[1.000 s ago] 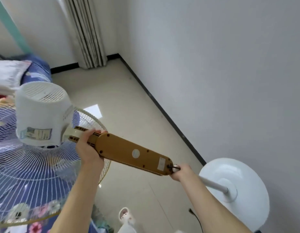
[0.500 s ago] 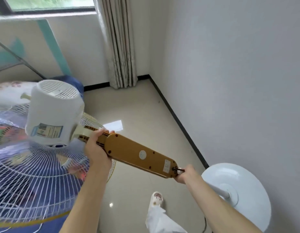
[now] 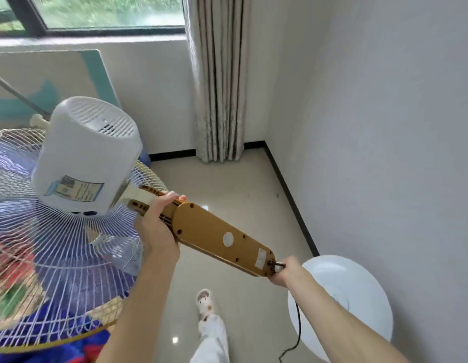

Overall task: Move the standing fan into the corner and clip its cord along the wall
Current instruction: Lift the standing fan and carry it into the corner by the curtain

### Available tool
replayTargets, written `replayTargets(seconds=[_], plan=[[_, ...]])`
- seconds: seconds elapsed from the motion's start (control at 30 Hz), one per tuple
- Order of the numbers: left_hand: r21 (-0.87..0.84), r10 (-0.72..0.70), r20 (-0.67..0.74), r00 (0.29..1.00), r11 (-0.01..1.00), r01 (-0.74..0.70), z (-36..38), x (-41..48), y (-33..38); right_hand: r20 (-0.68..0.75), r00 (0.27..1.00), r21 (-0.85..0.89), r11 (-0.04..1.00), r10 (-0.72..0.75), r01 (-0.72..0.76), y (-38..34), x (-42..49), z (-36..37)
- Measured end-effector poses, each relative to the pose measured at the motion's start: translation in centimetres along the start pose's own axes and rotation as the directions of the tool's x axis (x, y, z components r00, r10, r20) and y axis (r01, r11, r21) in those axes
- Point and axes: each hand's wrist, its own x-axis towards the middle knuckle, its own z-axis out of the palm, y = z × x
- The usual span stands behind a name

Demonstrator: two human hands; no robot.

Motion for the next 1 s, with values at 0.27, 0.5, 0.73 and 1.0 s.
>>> replayTargets(seconds=[0.27,0.5,0.73,1.0], plan=[[0.027,-0.016,-0.079,0.997,0.999,0.018,8.2,20.2,1.0,-0.017,0.999,0.019,0.999,0.051,-0.05,-9.7,3.7,20.4],[0.086,0.025,-0.155,0.988,0.996,-0.012,16.0,35.3,-0.4,-0.028,0.999,-0.147,0.989,0.029,-0.033,-19.7,8.8,36.1],[0.122,0.045,-0.293,0.955,0.992,-0.009,24.7,47.0,-4.3,0.012,1.0,-0.347,0.938,0.028,-0.022,-29.7,15.0,49.0],[0.178,0.049,-0.38,0.923,0.984,0.021,31.6,59.9,-6.7,0.091,0.996,-0.437,0.899,0.025,0.017,-38.2,18.6,62.9]])
